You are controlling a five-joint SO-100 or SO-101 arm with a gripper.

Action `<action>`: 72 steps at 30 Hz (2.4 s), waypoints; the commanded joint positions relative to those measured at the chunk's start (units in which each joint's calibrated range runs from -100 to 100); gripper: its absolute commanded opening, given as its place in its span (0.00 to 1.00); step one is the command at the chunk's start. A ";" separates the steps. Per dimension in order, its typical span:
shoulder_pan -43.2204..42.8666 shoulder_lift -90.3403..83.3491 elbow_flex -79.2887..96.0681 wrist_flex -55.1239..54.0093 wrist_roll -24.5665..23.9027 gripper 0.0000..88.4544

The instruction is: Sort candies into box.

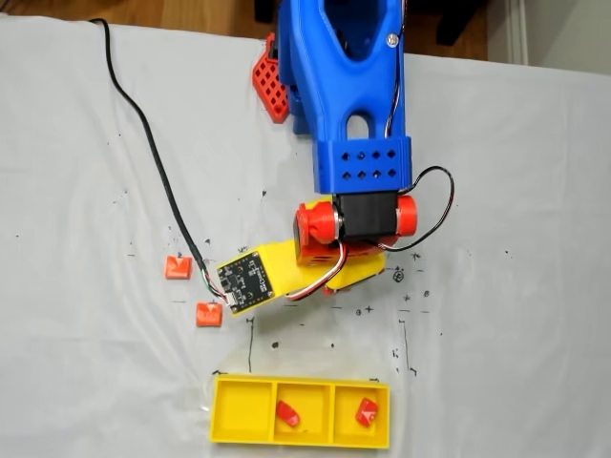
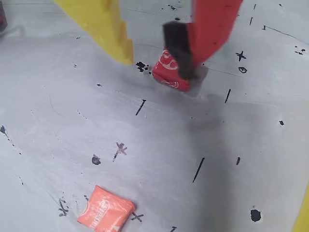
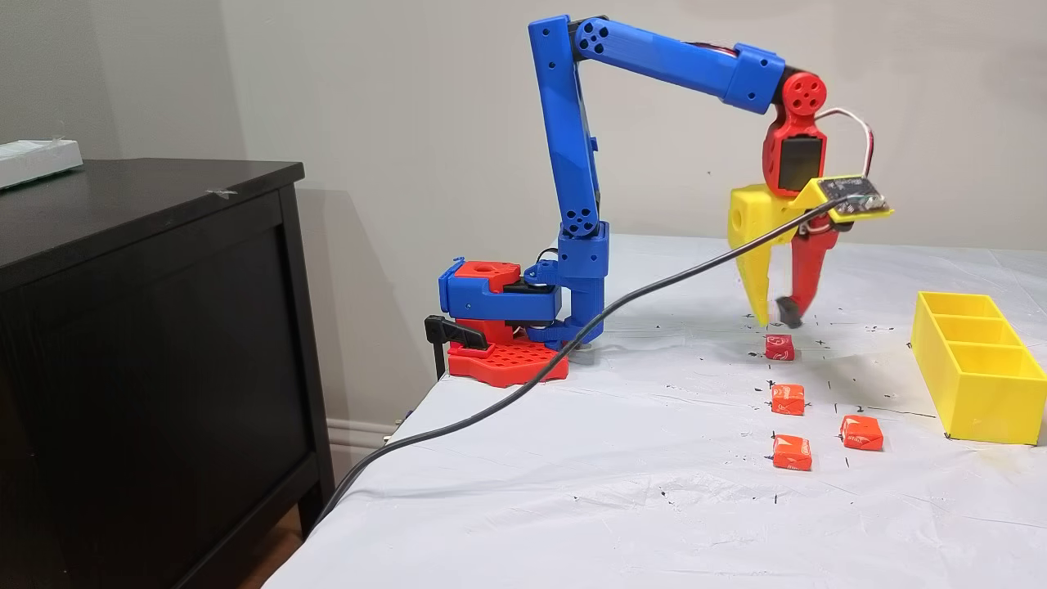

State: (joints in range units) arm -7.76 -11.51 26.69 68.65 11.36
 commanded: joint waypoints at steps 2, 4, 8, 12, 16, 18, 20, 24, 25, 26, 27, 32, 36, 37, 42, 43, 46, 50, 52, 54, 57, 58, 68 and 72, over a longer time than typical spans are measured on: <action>-0.84 -3.08 0.94 -2.38 -0.39 0.29; -1.20 -3.25 2.30 -3.77 -0.63 0.30; -1.93 -3.76 5.04 -6.23 -1.17 0.32; -2.92 -5.03 7.58 -7.78 -1.56 0.32; -3.83 -4.86 8.86 -9.58 -2.30 0.31; -4.19 -4.02 9.04 -10.73 -2.74 0.31; -4.55 -2.23 8.59 -11.96 -3.03 0.31; -4.83 0.31 7.04 -12.45 -3.47 0.30; -4.83 0.73 7.04 -12.70 -3.52 0.30; -4.83 0.99 7.04 -12.86 -3.57 0.30; -4.92 1.33 7.04 -12.94 -3.57 0.30; -5.10 3.11 7.49 -14.33 -3.66 0.27; -5.37 4.81 7.86 -16.13 -3.71 0.24; -5.37 5.14 7.86 -16.54 -3.71 0.24; -5.37 7.10 7.40 -17.85 -3.66 0.03; -5.28 7.10 7.31 -17.85 -3.61 0.02; -4.65 5.14 6.04 -15.56 -3.52 0.00; -2.92 -1.47 4.94 -12.86 -3.66 0.00; -1.75 -5.54 4.13 -12.04 -3.66 0.00; -0.48 -8.85 2.94 -11.47 -3.71 0.00; 1.88 -11.99 0.03 -11.79 -4.15 0.00; 2.69 -12.24 -1.25 -12.37 -4.35 0.00; 11.03 -4.10 -18.36 -14.50 -7.86 0.00; 13.38 4.30 -29.83 -10.81 -8.40 0.00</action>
State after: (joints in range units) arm 3.86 -12.61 12.75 55.16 3.35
